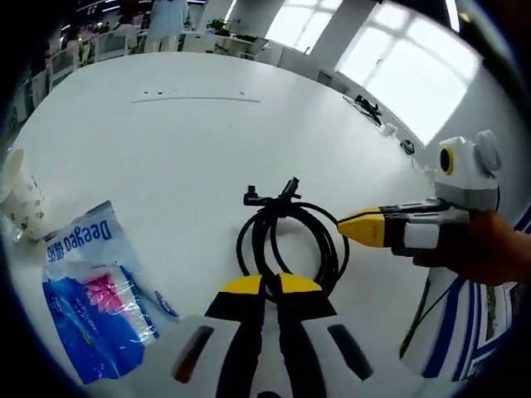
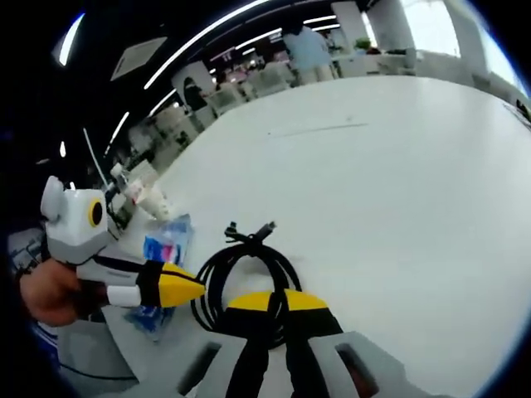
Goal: Arrange the tabletop items into an orderly group along one side of the table until the central work area is clear of visible clutter.
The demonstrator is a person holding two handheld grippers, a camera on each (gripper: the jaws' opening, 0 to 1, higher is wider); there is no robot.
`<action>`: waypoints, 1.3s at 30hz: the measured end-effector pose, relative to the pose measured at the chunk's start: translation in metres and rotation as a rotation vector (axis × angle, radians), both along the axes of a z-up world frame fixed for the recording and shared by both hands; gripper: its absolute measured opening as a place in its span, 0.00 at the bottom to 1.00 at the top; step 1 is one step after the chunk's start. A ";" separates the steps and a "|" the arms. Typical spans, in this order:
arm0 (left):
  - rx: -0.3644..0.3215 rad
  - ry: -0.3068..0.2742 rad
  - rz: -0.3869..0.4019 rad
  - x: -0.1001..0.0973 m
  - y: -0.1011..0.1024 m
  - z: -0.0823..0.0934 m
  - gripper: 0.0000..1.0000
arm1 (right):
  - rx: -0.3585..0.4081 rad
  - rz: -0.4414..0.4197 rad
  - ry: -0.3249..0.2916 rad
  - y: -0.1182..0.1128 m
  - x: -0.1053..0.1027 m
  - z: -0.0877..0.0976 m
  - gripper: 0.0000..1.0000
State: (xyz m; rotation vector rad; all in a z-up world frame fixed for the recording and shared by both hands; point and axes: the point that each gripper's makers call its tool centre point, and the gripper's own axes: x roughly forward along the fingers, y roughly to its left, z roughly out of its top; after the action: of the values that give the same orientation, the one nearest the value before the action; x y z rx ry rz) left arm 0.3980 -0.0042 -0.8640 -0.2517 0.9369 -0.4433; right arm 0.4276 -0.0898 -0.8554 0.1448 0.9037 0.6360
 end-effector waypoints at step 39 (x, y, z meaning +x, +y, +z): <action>-0.011 0.062 0.059 -0.027 0.009 -0.005 0.17 | -0.006 -0.055 0.056 -0.003 -0.012 -0.008 0.12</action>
State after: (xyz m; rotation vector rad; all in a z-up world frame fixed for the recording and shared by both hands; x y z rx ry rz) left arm 0.3711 0.0050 -0.8688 -0.3033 0.9849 -0.3885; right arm 0.4159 -0.0926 -0.8637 0.1823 0.9527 0.5809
